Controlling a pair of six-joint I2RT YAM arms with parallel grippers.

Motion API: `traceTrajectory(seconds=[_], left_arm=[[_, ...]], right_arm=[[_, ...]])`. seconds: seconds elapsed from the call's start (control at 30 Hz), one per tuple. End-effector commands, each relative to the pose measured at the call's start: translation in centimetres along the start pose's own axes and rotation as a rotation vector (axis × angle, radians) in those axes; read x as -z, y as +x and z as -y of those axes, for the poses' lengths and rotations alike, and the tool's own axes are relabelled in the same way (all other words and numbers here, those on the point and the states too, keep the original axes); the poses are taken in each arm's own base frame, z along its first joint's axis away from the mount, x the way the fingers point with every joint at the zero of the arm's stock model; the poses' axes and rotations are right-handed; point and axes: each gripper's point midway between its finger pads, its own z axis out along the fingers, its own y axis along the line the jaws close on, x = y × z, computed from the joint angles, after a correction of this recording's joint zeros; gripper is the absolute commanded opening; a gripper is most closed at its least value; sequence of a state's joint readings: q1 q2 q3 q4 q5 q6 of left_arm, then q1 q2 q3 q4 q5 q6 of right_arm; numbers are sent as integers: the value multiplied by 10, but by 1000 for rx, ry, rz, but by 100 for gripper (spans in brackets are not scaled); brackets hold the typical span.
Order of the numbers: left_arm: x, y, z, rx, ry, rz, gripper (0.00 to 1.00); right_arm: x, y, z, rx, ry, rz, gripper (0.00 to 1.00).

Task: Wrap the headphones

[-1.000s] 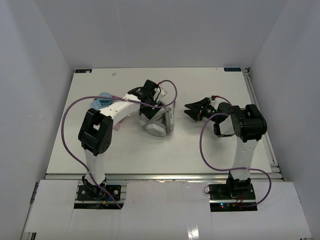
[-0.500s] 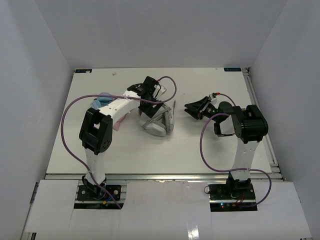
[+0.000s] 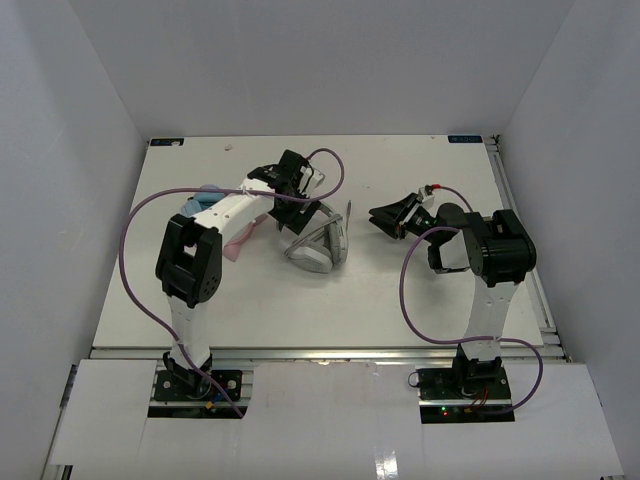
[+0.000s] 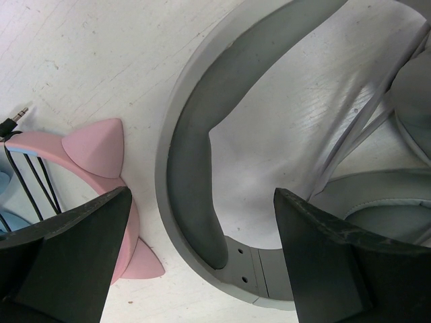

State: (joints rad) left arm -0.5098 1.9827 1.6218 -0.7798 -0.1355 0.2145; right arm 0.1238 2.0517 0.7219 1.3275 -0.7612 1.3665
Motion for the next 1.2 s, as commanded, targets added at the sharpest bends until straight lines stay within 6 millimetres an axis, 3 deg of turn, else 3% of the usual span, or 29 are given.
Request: traceTrajectory(seconds=[0.0, 0.17, 0.37, 0.53, 0.67, 0.77, 0.83, 0.97, 1.03, 1.1, 1.17], left_arm=[[36, -34, -8, 35, 0, 142, 98], [55, -53, -8, 58, 16, 235, 98], [90, -79, -10, 125, 36, 372, 98], [124, -93, 0, 186, 116, 466, 98], [167, -100, 10, 258, 202, 574, 98], [180, -97, 21, 303, 263, 623, 98], [207, -92, 33, 369, 353, 697, 98], [249, -81, 49, 469, 476, 809, 98], [274, -80, 56, 463, 530, 905, 98], [269, -62, 66, 476, 558, 917, 98], [261, -49, 73, 492, 573, 927, 98]], right_arm=[[1, -9, -19, 110, -34, 30, 49], [1, -11, -16, 142, 14, 31, 49], [4, -13, -20, 184, 83, 35, 49], [2, -12, -34, 289, 143, 29, 49], [1, -9, -55, 432, 262, 16, 50], [10, 2, -73, 485, 349, -5, 51], [21, 3, -99, 603, 415, 17, 52], [46, 11, -126, 723, 469, 65, 55], [57, 17, -130, 765, 508, 65, 58], [65, 26, -129, 813, 540, 53, 61], [73, 39, -121, 845, 556, 29, 73]])
